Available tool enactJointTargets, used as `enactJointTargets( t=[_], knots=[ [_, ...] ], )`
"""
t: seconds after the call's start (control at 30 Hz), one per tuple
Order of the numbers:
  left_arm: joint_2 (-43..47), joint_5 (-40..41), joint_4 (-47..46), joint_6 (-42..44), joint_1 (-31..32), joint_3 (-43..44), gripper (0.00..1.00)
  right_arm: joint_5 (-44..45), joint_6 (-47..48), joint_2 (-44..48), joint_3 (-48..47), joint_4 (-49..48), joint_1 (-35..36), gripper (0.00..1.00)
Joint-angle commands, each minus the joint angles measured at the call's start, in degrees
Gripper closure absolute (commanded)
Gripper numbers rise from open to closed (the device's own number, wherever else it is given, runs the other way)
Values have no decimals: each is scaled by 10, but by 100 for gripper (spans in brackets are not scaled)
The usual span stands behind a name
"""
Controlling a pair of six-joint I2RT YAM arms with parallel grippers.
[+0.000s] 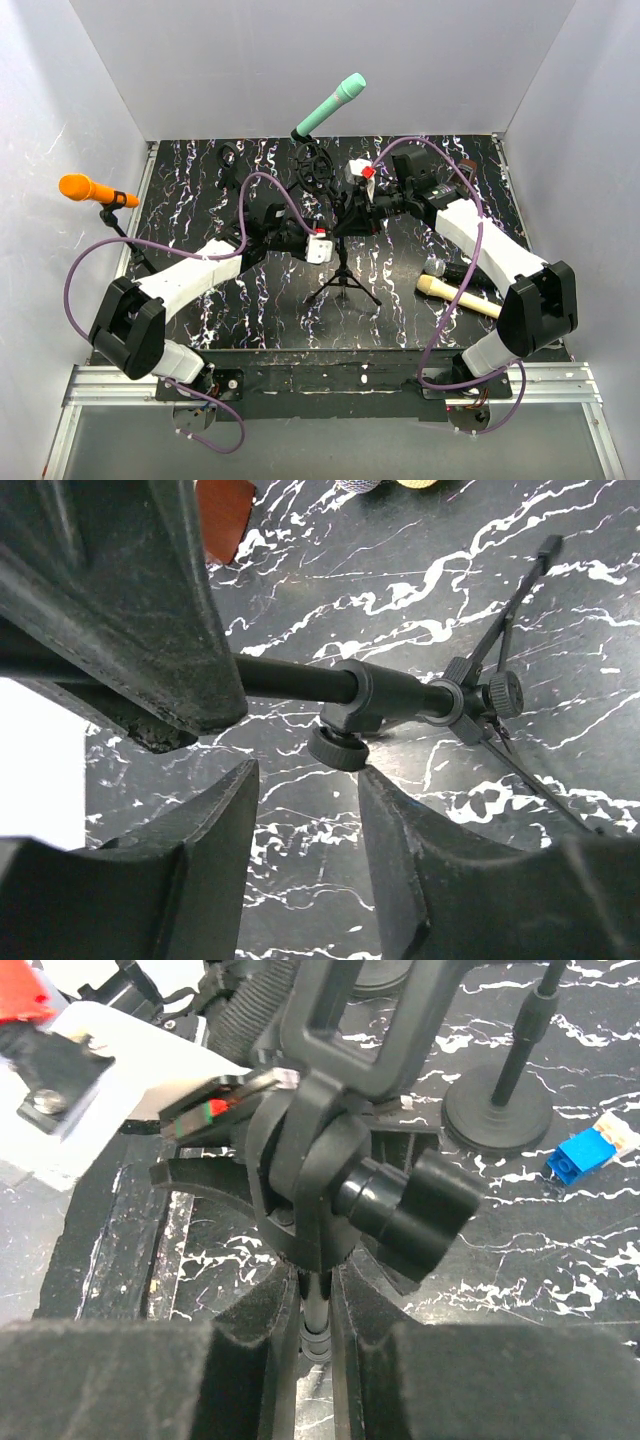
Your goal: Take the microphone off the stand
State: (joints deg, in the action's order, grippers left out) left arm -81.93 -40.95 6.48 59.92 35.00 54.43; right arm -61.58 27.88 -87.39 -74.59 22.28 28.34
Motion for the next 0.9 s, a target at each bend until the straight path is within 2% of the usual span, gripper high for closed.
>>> enactJointTargets(
  t=[0.0, 0.13, 0.2, 0.27, 0.33, 0.37, 0.7, 0.77, 0.87],
  knots=[
    [24, -33, -22, 92, 7, 10, 60, -12, -8, 9, -20, -14, 0, 90],
    [21, -40, 24, 85, 13, 23, 71, -10, -18, 10, -15, -27, -1, 89],
    [18, -40, 35, 83, 14, 26, 73, -9, -19, 10, -16, -28, -1, 90],
    [19, -40, 35, 85, 13, 25, 71, -8, -20, 10, -16, -29, -1, 90],
    [18, -47, 35, 98, 14, 22, 61, -6, -21, 10, -15, -29, -1, 90],
    [17, -50, 35, 107, 15, 19, 59, -8, -23, 9, -14, -31, -2, 90],
    [-19, -40, 51, 211, 20, 23, 61, -7, -32, 12, -11, -35, -2, 91],
    [-19, -35, 41, 211, 20, 24, 60, -7, -32, 13, -11, -35, -1, 91],
    [-11, -14, -15, 163, 23, 16, 60, -7, -32, 13, -11, -35, -1, 91]
  ],
)
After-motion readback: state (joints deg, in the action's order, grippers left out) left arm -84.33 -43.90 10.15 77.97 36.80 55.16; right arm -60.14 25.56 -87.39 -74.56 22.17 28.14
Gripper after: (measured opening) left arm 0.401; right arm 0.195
